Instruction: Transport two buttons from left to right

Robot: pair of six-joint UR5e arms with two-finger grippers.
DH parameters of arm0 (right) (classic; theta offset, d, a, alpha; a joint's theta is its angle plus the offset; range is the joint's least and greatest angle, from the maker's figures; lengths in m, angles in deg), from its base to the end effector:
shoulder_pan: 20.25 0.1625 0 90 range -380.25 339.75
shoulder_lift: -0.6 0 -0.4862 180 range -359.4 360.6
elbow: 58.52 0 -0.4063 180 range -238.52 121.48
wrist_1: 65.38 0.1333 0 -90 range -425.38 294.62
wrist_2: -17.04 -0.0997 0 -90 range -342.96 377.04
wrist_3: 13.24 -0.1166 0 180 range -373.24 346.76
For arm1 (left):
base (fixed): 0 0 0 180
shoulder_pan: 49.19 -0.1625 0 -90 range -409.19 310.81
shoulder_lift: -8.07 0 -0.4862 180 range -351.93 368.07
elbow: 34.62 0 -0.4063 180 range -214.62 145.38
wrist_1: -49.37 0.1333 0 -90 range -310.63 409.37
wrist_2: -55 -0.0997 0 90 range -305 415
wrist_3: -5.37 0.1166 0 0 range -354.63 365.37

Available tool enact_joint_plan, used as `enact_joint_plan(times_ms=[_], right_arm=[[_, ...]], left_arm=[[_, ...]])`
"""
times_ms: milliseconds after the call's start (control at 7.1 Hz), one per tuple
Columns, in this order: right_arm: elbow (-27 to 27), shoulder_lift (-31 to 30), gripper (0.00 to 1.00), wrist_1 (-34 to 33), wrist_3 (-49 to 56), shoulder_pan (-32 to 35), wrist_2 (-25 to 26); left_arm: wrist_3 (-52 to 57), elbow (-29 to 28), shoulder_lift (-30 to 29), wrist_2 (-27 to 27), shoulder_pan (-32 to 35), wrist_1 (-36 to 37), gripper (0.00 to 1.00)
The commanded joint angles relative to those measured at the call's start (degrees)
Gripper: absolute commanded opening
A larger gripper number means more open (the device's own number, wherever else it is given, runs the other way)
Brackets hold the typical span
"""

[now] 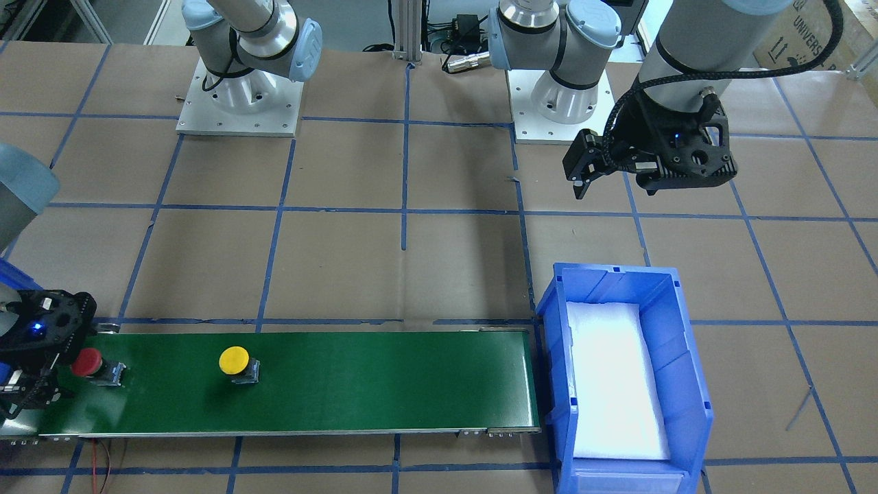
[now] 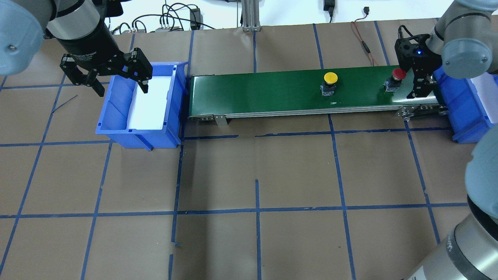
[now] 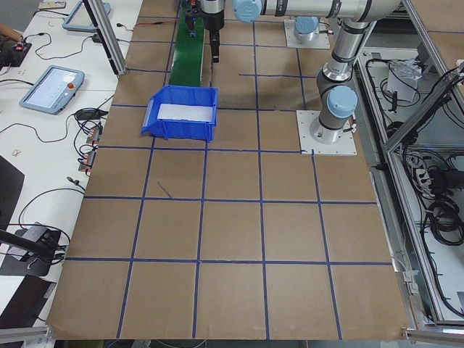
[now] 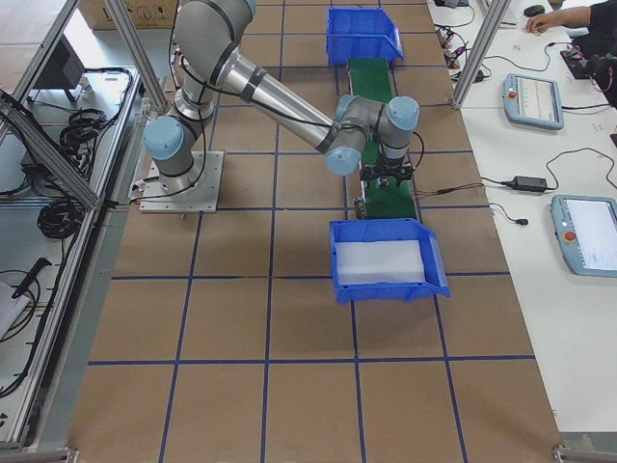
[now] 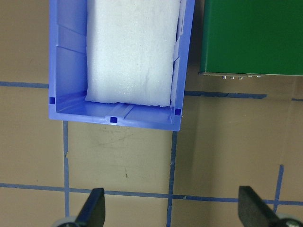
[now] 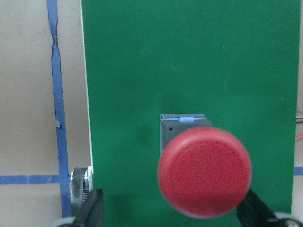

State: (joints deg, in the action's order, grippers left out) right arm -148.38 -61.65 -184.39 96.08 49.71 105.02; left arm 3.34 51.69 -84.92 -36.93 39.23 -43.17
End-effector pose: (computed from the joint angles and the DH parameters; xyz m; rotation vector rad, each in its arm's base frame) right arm -0.1070 -0.6943 0.2904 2.2025 -2.2294 0.0663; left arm -0.1148 -0.5309 0.5333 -0.0970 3.1059 0.0497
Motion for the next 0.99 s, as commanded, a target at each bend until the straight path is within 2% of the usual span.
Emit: enact_joint_plan(times_ms=[0,563,704,845], right_arm=[[0.22,0.20,0.98,0.01,0.02,0.00,-1.13],[0.31,0.29,0.97,0.01,-0.07,0.00,-1.41],[0.22,0.29,0.91,0.01,-0.07,0.00,-1.41],[0.22,0.37,0.63,-0.08,0.02,0.00,-1.32]], left_arm=[[-0.09,0.00,0.00,0.00,0.00,0.00,1.00],[-0.09,0.00,0.00,0.00,0.00,0.00,1.00],[-0.09,0.00,0.00,0.00,0.00,0.00,1.00],[-0.09,0.00,0.00,0.00,0.00,0.00,1.00]])
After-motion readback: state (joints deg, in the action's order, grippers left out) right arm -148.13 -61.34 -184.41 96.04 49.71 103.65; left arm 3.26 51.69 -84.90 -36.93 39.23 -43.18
